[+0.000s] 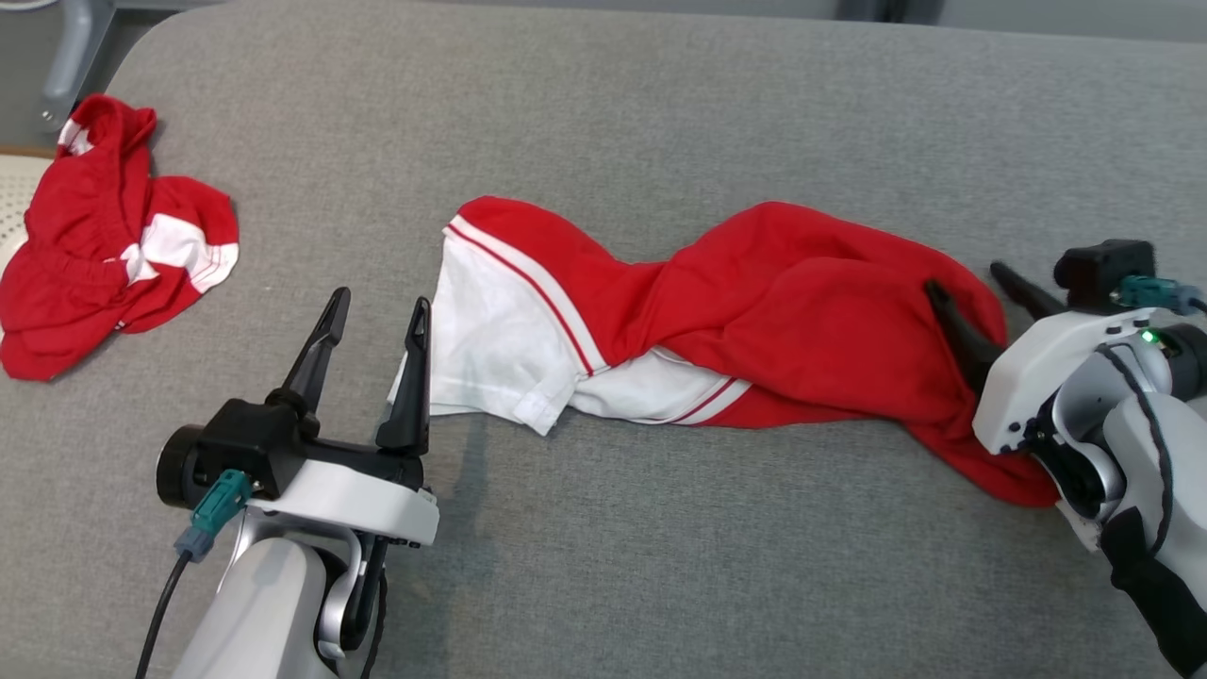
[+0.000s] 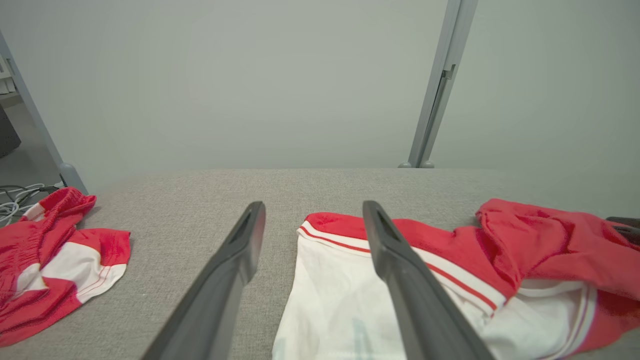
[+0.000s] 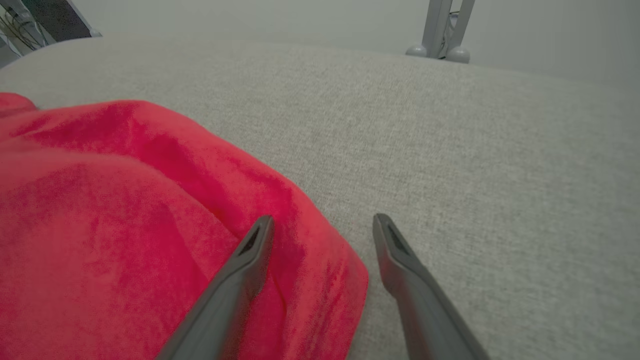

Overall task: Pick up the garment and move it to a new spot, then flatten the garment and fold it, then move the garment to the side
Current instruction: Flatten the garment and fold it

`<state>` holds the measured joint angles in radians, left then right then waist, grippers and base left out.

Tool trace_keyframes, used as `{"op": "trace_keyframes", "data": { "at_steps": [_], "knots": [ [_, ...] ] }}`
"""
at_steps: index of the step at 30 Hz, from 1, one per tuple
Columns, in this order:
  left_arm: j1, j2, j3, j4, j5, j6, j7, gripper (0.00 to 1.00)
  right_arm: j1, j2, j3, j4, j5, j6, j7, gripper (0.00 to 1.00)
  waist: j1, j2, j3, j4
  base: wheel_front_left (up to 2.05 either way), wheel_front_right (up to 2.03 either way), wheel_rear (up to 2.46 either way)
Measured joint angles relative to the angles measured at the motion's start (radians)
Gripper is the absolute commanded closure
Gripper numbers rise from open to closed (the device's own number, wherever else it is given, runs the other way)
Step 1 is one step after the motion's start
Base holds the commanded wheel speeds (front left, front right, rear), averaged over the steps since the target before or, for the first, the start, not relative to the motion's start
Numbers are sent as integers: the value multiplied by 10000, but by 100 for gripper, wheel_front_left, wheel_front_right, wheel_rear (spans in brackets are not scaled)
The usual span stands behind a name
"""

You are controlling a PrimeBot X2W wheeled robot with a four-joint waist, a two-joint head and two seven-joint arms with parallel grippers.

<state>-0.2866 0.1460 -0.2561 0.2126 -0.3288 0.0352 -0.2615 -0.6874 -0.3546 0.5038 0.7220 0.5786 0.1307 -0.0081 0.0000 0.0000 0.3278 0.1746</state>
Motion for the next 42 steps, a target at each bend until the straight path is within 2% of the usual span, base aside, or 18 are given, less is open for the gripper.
{"op": "trace_keyframes", "data": {
  "at_steps": [5, 6, 7, 8, 13, 20, 24, 26, 30, 34, 38, 42],
  "knots": [
    [-59, -201, 161, -8, 201, -169, -2, 0, -464, -529, 1321, 222, 1020, -4, 1068, 0, 0, 0, 212, 216, 0, 0, 0],
    [-60, -244, 186, -6, 213, -196, -2, 0, -528, -602, 1457, 217, 1241, -2, 1124, 19, 0, 0, 228, 225, 0, 0, 0],
    [-65, -278, 224, -4, 232, -244, -2, 0, -575, -662, 1563, 224, 1411, -2, 1118, 65, 0, 0, 238, 224, 0, 0, 0],
    [-72, -305, 267, 2, 276, -267, -2, 0, -636, -719, 1661, 270, 1530, -2, 1116, 100, 0, 0, 243, 217, 0, 0, 0],
    [-72, -368, 449, 50, 395, -355, -2, 0, -824, -794, 1939, 397, 1691, 6, 445, 100, 0, 0, 229, 133, 0, 0, 0],
    [-31, -428, 754, 98, 594, -481, -4, 0, -1716, -932, 1611, 518, 1225, 2, -1919, 100, 0, 0, 50, -193, 0, 0, 0],
    [62, -449, 890, 115, 723, -520, -6, 0, -1839, -974, 1195, 69, 581, 2, -2454, 100, 0, 0, -118, -436, 0, 0, 0],
    [154, -464, 945, 117, 742, -529, -4, 0, -1710, -1009, 727, -573, 125, 2, -2508, 100, 0, 0, -213, -553, 0, 0, 0],
    [243, -485, 1057, 100, 817, -533, -17, 0, -278, -897, -813, -2663, -1145, 0, -2535, 100, 0, 0, -392, -764, 0, 0, 0],
    [428, -523, 1154, 92, 838, -562, -17, 0, 2280, -244, -1651, -4090, -2025, 0, -2533, 100, 0, 0, -553, -937, 0, 0, 0],
    [597, -529, 1262, 102, 840, -566, -17, 0, 4065, 456, -2040, -4585, -2391, 0, -2535, 100, 0, 0, -666, -1144, 0, 0, 0],
    [650, -516, 1304, 127, 848, -616, -17, 0, 5019, 1035, -2284, -4487, -2462, 0, -2535, 100, 0, 0, -783, -1286, 0, 0, 0]
  ]
}}
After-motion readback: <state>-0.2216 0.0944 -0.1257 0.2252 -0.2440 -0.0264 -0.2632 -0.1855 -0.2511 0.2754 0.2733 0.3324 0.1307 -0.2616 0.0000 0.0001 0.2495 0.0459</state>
